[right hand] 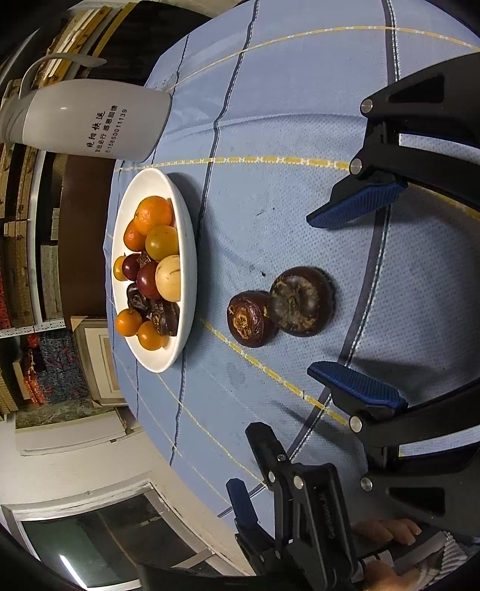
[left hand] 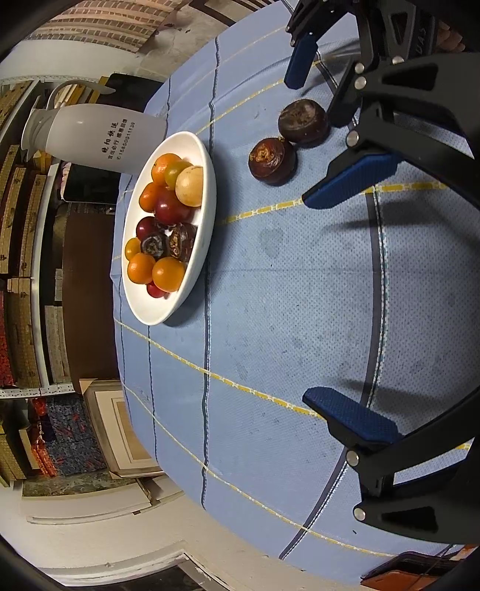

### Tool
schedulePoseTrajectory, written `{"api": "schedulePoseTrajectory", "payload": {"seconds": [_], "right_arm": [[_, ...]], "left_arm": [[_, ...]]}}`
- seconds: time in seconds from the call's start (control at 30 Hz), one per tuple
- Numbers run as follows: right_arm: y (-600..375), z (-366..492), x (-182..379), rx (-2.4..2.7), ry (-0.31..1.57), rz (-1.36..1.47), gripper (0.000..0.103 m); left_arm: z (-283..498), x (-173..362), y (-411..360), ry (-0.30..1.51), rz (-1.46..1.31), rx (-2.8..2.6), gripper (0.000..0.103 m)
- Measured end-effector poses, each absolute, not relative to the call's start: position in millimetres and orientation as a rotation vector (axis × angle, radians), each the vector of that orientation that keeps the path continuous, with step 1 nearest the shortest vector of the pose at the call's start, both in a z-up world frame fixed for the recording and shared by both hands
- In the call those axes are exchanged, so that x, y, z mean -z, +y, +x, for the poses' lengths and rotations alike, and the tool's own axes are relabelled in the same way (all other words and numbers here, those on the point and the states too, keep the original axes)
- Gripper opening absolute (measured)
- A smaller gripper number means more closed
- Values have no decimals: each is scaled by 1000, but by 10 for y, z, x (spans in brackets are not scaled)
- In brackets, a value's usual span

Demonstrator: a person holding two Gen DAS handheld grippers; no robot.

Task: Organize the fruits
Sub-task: 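Lift both open tools away from the plate back over the last two dark fruits, then grasp a dark dried fruit with the left tool while the right tool grasps the other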

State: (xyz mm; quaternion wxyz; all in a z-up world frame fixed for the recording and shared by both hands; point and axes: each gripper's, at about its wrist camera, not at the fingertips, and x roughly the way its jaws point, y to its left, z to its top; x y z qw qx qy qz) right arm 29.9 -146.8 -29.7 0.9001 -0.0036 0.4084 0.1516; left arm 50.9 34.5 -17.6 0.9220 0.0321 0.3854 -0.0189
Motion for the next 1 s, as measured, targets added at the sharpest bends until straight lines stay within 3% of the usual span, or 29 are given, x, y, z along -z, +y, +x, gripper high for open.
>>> {"api": "schedulePoseTrajectory", "payload": {"seconds": [0.23,0.4,0.87,1.0], "right_arm": [[-1452,353,330,-309,869,-4,75],[-1438,364,341,-317,880,-4,44],[-1654,303,234,-290,838,29,40],[-1979,340,144,-227,806,111,31]], "left_arm": [[505,173,287,784,88,39,95],[515,183,280,787,92,37,95],[592,219,188,820,56,114,95],[662,240,-72,843,82,185,95]]}}
